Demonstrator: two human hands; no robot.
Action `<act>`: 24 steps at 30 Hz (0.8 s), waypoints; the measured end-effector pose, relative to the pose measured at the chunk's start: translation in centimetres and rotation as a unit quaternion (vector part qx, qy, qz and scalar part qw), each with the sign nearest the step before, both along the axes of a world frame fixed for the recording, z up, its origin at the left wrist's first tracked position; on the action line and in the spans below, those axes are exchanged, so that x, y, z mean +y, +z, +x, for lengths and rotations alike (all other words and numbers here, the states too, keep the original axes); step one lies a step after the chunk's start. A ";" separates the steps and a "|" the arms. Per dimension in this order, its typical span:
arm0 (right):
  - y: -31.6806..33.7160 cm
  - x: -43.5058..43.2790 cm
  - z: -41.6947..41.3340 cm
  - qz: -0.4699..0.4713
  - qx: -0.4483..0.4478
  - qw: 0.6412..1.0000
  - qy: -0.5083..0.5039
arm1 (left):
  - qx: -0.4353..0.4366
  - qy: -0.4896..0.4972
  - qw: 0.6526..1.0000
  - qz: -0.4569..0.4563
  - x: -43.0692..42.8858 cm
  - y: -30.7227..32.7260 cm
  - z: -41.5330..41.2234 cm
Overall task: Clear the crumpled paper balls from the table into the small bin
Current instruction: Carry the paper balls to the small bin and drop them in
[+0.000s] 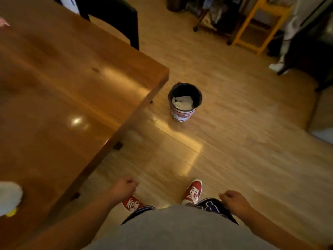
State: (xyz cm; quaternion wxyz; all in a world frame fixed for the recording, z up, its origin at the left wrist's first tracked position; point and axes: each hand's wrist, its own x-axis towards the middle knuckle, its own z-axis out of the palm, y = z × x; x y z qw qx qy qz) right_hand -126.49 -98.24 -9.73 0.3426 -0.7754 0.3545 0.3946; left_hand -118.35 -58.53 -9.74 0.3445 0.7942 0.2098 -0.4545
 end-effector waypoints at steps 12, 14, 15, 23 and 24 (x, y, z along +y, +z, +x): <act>0.1 -16.5 4.1 0.035 -0.003 0.988 -0.148 | -0.030 -0.085 0.996 0.001 -17.2 1.7 7.0; 0.8 -17.3 7.2 0.048 -0.024 0.987 -0.150 | -0.018 -0.083 0.996 -0.001 -17.7 1.6 8.1; 1.1 -17.7 9.0 0.053 -0.034 0.987 -0.149 | -0.011 -0.082 0.997 -0.001 -17.9 1.3 8.8; 0.9 -21.7 22.7 0.071 -0.079 0.984 -0.141 | 0.033 -0.085 0.995 0.048 -20.7 -1.8 19.5; 1.0 -22.4 23.6 0.065 -0.074 0.985 -0.141 | 0.031 -0.086 0.995 0.050 -21.2 -1.8 21.1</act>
